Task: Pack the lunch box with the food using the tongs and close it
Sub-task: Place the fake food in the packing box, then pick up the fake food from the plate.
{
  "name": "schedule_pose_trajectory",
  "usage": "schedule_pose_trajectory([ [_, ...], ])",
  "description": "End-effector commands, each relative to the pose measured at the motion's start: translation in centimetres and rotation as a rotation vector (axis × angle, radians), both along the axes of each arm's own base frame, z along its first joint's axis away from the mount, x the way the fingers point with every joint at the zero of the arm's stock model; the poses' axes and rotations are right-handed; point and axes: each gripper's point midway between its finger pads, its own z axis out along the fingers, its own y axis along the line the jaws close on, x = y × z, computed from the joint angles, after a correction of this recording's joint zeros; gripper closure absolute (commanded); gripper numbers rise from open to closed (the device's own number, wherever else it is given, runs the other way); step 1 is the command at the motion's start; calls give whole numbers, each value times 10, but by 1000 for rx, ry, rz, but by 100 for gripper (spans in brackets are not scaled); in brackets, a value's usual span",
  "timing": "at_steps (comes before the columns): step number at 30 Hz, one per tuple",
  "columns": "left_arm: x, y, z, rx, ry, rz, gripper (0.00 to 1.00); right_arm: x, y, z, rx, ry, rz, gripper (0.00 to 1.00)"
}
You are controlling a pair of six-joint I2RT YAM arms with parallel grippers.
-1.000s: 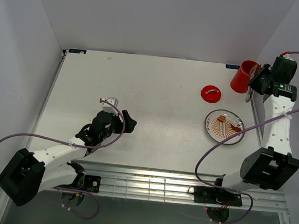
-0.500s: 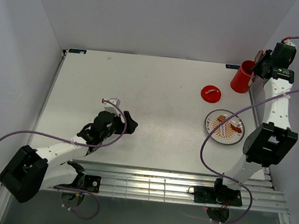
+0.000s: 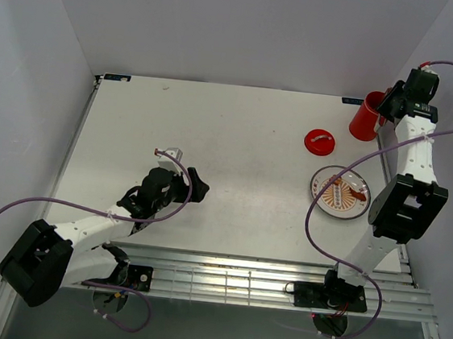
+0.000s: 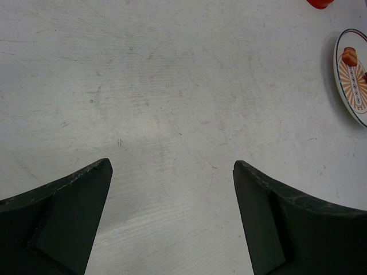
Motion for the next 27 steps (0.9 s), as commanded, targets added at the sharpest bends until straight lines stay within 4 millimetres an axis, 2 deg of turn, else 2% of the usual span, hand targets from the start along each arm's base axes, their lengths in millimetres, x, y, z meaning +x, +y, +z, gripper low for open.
schedule_pose_trajectory([
  [1,6,-8,22,-33,-50,-17,3,11,-5,25,-39,-95,-1,58],
  [4,6,-8,23,-35,-53,-17,3,9,-6,27,-44,-95,-5,53],
  [13,6,-8,24,-39,-55,-15,3,-6,-2,32,-32,-75,-11,53],
  [18,7,-10,22,-38,-45,-21,3,-50,8,13,30,50,-42,53],
  [19,6,-10,21,-37,-44,-22,3,-61,11,22,31,41,-41,53],
  [21,6,-9,21,-36,-46,-17,3,-82,19,7,50,97,-24,54],
  [22,6,-8,21,-35,-49,-11,3,-95,24,16,50,77,-15,54],
  [23,6,-7,23,-38,-53,-11,3,-106,33,-2,75,119,25,54],
  [25,5,-7,23,-39,-54,-9,3,-129,39,-8,79,153,36,54],
  [26,5,-7,24,-45,-59,-9,3,-144,43,-31,91,214,39,54],
  [27,5,-7,24,-49,-64,-10,3,-152,51,-39,112,233,73,54],
])
